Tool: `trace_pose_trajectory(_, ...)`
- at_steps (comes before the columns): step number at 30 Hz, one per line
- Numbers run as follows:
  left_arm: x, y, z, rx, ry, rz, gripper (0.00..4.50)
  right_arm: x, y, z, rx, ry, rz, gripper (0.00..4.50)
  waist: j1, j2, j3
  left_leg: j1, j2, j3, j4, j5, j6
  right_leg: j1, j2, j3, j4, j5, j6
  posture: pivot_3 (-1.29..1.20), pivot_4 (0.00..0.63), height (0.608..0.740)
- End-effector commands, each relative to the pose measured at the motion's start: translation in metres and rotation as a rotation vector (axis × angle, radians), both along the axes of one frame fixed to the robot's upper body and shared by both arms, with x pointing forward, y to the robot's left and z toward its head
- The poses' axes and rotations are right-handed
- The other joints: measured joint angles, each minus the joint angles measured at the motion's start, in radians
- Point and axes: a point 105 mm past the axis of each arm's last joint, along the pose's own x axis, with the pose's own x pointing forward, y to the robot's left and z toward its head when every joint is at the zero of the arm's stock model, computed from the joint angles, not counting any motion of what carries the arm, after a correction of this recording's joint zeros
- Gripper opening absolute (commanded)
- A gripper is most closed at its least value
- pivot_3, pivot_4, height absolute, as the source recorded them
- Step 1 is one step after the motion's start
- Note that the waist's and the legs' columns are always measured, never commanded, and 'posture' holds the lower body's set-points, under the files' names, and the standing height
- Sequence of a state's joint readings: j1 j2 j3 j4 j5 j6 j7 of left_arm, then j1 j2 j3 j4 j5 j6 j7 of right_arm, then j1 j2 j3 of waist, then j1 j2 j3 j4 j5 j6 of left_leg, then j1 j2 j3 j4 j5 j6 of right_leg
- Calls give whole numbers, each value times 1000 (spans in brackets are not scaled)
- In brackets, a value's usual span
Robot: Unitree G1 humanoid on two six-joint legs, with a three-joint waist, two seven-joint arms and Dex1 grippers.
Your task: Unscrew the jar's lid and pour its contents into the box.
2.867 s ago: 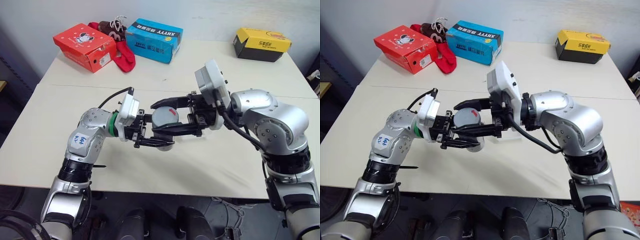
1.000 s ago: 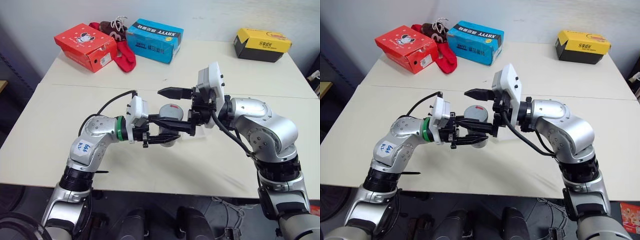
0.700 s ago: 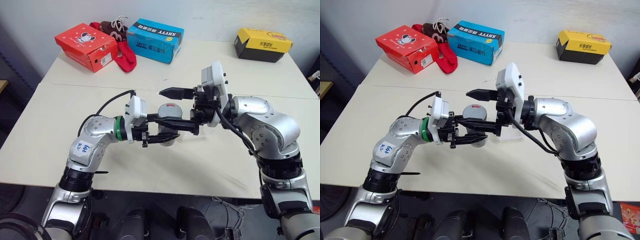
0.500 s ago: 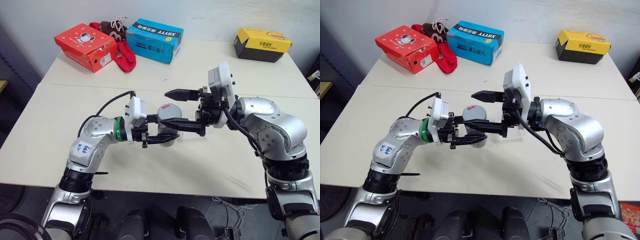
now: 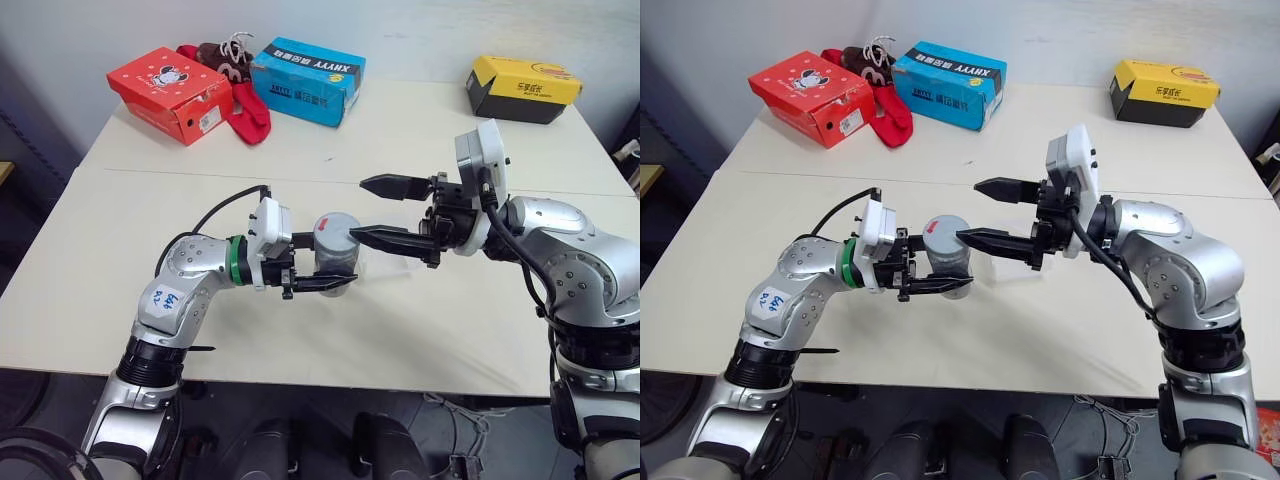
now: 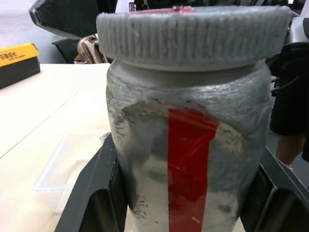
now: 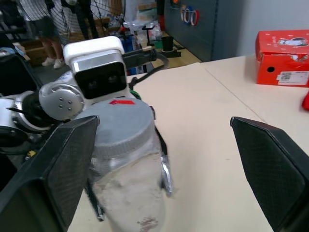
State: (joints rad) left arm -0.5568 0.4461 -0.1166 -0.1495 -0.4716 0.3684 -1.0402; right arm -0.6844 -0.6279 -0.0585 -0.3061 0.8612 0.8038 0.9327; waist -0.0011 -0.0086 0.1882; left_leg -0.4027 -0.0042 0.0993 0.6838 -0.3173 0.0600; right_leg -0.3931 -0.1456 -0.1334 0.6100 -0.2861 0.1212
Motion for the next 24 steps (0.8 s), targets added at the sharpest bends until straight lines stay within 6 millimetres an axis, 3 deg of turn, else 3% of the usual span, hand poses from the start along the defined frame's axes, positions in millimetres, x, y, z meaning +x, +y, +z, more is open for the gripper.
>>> trace_pose_trajectory(1,-4,0,9,-11,-51,-14,2316,-17,7,21,40,-66,61,4450,0,0,0,0,0,0,0,0,0,0,0,0,0,0,0,0,150,740)
trace_pose_trajectory(9,-4,-3,8,-10,-37,-21,2316,-13,42,16,9,-121,50,4450,-1,0,0,0,0,0,0,0,0,0,-1,1,0,0,0,0,150,740)
trace_pose_trajectory(24,-4,-3,6,-6,-34,-12,2316,-2,40,7,-15,-143,26,4450,0,0,0,-1,-1,-1,0,0,0,0,0,-1,0,0,0,0,150,740)
